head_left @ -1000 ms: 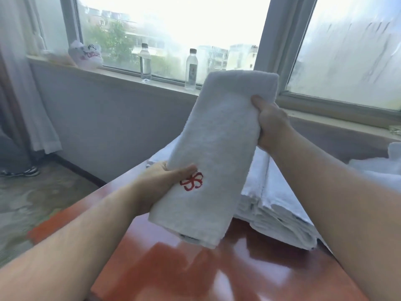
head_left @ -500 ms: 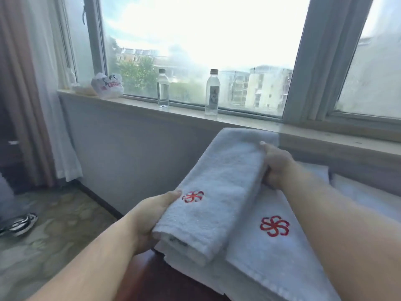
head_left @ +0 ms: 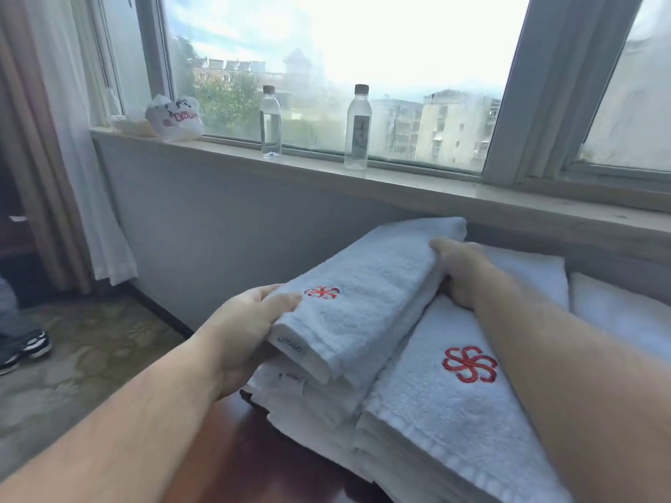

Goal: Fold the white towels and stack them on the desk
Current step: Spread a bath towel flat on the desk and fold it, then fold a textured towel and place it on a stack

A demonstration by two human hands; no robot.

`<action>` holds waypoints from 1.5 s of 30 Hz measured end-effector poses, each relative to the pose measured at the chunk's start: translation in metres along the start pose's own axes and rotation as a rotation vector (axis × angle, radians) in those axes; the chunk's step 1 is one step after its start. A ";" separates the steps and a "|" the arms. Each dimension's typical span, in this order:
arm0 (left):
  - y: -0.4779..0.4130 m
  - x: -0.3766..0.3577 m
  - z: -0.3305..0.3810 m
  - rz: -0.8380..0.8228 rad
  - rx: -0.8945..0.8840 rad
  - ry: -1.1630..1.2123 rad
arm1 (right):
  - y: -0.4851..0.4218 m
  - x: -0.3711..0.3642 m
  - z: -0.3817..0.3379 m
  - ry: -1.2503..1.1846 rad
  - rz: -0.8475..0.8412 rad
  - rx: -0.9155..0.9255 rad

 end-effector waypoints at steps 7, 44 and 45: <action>0.004 0.005 -0.001 0.217 -0.280 -0.372 | -0.001 -0.003 0.000 0.089 0.023 0.177; 0.238 -0.158 -0.074 -0.183 -0.702 -1.105 | 0.333 0.297 0.052 0.719 0.193 0.607; 0.248 -0.179 -0.087 -0.229 -0.717 -1.095 | 0.342 0.326 0.063 0.726 0.252 0.588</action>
Point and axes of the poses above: each hand's wrist, its own y-axis away from the middle knuckle, its own x-axis out of the back of the hand, z = x × y, the point moved 2 cm from there along -y, towards the middle knuckle, and after that the axes turned 7 degrees about z, right-handed, at the moved point
